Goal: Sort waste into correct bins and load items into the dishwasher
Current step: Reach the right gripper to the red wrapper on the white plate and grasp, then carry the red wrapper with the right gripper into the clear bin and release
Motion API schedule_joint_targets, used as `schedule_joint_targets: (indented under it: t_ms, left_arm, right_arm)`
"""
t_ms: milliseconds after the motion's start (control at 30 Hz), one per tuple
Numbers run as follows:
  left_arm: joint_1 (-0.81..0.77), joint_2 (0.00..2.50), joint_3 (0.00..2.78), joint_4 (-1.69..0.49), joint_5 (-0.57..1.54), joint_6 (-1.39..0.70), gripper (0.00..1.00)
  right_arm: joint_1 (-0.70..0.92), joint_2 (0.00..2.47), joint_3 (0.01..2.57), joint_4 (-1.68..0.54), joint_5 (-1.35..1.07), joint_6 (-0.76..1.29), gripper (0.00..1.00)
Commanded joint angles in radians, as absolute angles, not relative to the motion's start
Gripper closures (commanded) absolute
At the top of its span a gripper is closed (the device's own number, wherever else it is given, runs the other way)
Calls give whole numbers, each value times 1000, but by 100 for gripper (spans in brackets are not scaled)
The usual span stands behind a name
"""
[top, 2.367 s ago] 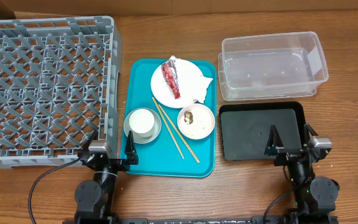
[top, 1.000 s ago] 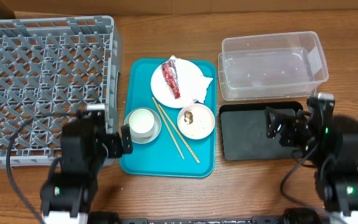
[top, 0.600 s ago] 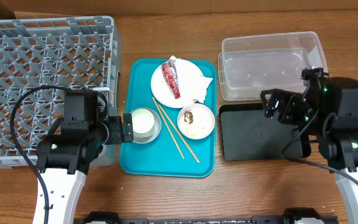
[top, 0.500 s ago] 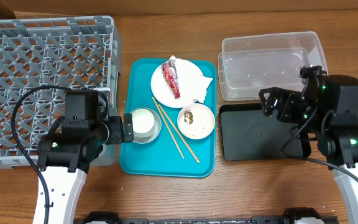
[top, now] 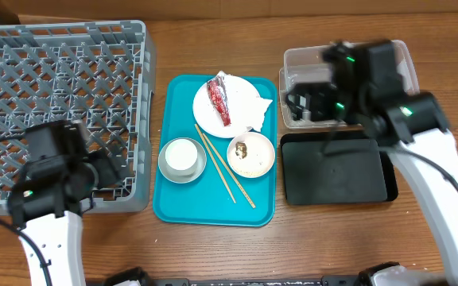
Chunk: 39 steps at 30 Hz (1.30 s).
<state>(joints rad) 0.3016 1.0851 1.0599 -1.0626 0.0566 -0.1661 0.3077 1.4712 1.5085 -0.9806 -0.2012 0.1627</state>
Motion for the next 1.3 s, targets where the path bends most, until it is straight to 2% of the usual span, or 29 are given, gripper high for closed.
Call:
schedule_joint_targets:
  t_ms: [0, 200, 667, 933, 1000, 1067, 1167, 1233, 1267]
  left_arm:
    - [396, 1087, 1081, -1062, 113, -172, 0]
    - [412, 1087, 1081, -1053, 113, -172, 0]
    - [412, 1087, 1081, -1043, 113, -172, 0]
    - [412, 1087, 1081, -1044, 113, -172, 0]
    - [412, 1087, 1081, -1044, 113, -172, 0]
    - [412, 1087, 1081, -1043, 113, -172, 0]
    - [412, 1087, 1081, -1043, 113, -172, 0]
    - [412, 1087, 1081, -1043, 113, -172, 0]
    - [412, 1087, 1081, -1043, 113, -172, 0]
  right_arm:
    - [395, 1613, 1705, -1009, -116, 117, 0]
    - [488, 1821, 1901, -974, -87, 107, 0]
    - [617, 2187, 1901, -768, 30, 161, 1]
    - [622, 2310, 1897, -758, 19, 319, 27]
    - [622, 2316, 1897, -764, 6, 319, 46]
    - [622, 2316, 1898, -764, 6, 319, 57]
    - [622, 2316, 1898, -781, 6, 319, 80]
    - [622, 2315, 1898, -804, 6, 319, 94]
    - [622, 2312, 1900, -816, 6, 319, 96]
